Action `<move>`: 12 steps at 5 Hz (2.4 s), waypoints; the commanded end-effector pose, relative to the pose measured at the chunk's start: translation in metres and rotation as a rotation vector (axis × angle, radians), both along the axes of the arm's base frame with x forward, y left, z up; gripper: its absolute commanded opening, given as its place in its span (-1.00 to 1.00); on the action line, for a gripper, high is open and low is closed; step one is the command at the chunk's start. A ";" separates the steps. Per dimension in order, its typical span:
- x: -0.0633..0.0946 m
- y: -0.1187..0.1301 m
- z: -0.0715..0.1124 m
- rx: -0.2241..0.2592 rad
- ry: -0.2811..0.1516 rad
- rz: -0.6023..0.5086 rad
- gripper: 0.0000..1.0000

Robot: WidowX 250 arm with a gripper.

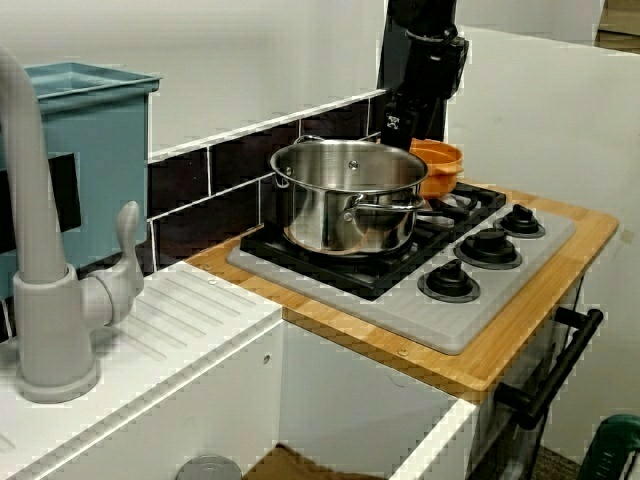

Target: Lift pot from stove

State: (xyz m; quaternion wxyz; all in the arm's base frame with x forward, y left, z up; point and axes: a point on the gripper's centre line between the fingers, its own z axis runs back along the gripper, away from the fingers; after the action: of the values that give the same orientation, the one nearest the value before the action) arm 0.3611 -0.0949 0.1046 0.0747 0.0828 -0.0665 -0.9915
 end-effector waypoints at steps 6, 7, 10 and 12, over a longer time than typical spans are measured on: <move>-0.022 -0.054 0.058 -0.058 -0.070 -0.205 1.00; -0.030 -0.058 0.077 -0.071 -0.110 -0.223 1.00; -0.029 -0.063 0.097 -0.082 -0.123 -0.368 1.00; -0.023 -0.068 0.092 -0.070 -0.130 -0.436 1.00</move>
State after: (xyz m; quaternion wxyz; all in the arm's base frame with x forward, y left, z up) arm 0.3400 -0.1621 0.1828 -0.1339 0.1090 -0.1188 -0.9778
